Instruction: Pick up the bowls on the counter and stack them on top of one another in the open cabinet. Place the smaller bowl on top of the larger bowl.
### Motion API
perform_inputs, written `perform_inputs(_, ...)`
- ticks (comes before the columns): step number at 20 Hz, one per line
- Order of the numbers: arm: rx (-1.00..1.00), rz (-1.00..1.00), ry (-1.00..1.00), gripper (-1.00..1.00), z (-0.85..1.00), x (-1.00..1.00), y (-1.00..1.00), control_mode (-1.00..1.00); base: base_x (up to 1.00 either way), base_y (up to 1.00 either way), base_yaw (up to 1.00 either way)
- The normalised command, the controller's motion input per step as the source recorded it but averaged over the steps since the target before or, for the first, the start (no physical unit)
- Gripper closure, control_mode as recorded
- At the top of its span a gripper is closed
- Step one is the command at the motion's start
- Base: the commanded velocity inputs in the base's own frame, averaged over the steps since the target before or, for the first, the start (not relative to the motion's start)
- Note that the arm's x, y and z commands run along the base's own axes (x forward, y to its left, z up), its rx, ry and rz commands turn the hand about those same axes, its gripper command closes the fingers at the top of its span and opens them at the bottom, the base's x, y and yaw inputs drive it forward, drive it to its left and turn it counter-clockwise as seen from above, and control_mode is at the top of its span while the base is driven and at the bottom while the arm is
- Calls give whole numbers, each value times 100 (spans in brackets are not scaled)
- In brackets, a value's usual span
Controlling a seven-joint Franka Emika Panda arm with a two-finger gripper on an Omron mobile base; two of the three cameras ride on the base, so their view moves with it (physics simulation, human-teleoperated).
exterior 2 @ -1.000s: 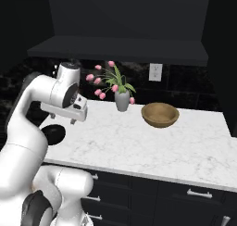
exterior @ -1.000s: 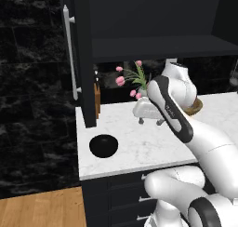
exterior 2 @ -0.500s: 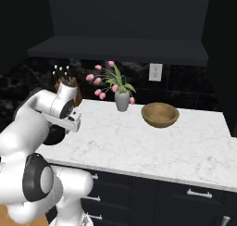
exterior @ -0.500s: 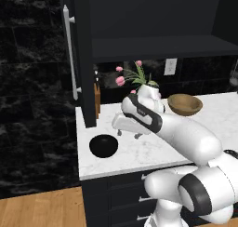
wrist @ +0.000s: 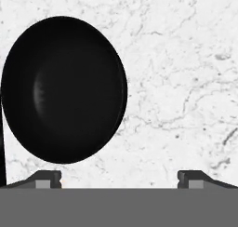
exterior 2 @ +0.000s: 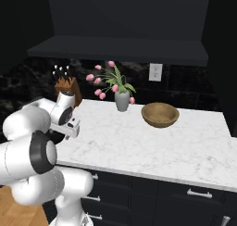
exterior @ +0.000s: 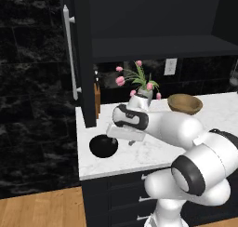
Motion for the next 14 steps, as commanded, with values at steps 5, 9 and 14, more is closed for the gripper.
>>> perform_inputs(5,-1,-1,0,-100,-28,31,16,-100,0,0,0)
perform_inputs(9,0,-2,0,-100,-27,23,0,-100,0,0,0)
perform_inputs(14,0,-2,0,-100,-32,23,0,-100,0,0,0)
